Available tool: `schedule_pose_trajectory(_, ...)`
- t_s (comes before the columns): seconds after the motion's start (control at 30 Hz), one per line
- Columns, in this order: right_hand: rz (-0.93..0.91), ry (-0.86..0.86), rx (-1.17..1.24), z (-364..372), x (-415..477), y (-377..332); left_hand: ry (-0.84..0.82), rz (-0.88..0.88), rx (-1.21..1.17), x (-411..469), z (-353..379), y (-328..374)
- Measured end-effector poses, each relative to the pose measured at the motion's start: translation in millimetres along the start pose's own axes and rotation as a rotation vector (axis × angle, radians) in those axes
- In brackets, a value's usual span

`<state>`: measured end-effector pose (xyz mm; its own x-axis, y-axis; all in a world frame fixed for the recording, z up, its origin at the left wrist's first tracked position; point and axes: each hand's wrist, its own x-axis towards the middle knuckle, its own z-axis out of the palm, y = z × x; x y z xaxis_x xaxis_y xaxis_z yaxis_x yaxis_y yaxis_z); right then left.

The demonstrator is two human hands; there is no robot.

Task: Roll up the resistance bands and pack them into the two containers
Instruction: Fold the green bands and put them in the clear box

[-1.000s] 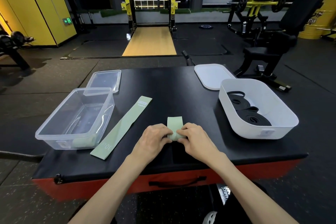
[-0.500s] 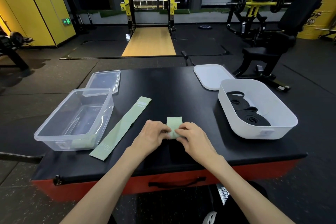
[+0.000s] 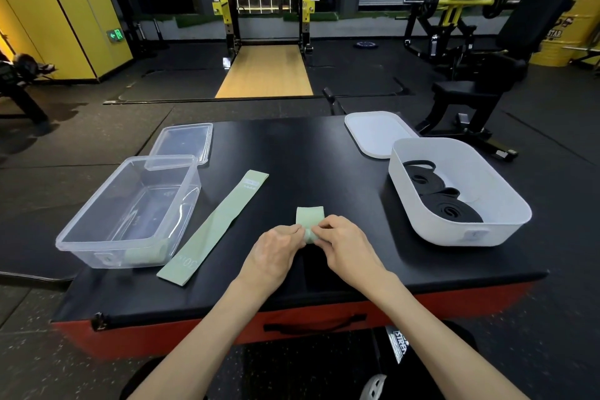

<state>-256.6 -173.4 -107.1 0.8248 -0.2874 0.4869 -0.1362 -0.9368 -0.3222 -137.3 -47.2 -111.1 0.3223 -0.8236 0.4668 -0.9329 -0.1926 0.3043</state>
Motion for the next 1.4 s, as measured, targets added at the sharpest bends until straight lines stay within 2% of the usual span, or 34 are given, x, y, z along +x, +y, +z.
schedule_pose_trajectory(0.4,-0.047,0.008,-0.105,7.2,-12.6,-9.5,-0.074,0.010,0.090,12.3,-3.9,-3.9)
schedule_pose_trajectory(0.67,-0.031,-0.030,-0.143,9.2,-14.3,-8.3,-0.026,0.014,0.077,-1.4,-4.3,10.9)
schedule_pose_trajectory(0.77,-0.016,-0.032,-0.135,3.9,-9.4,-11.5,0.037,0.117,0.168,-7.3,-5.5,15.4)
schedule_pose_trajectory(0.83,-0.017,-0.038,-0.148,3.3,-7.0,-12.2,0.038,0.123,0.167,-8.4,-5.3,19.4)
schedule_pose_trajectory(1.0,-0.016,-0.063,-0.172,13.5,-9.5,-6.5,-0.111,0.080,0.136,-3.0,-10.7,24.5)
schedule_pose_trajectory(1.1,-0.009,-0.113,-0.186,18.7,-11.4,-3.4,-0.078,0.129,0.197,0.0,-12.0,22.6)
schedule_pose_trajectory(1.17,-0.002,-0.133,-0.190,19.4,-11.1,-3.1,-0.086,0.108,0.201,-0.2,-13.2,21.7)
schedule_pose_trajectory(1.27,0.010,-0.109,-0.215,16.5,-13.1,-6.9,-0.100,-0.007,0.084,0.0,-12.5,16.2)
schedule_pose_trajectory(1.4,0.017,-0.078,-0.233,13.2,-16.9,-12.3,-0.097,-0.028,0.045,5.2,-11.2,15.2)
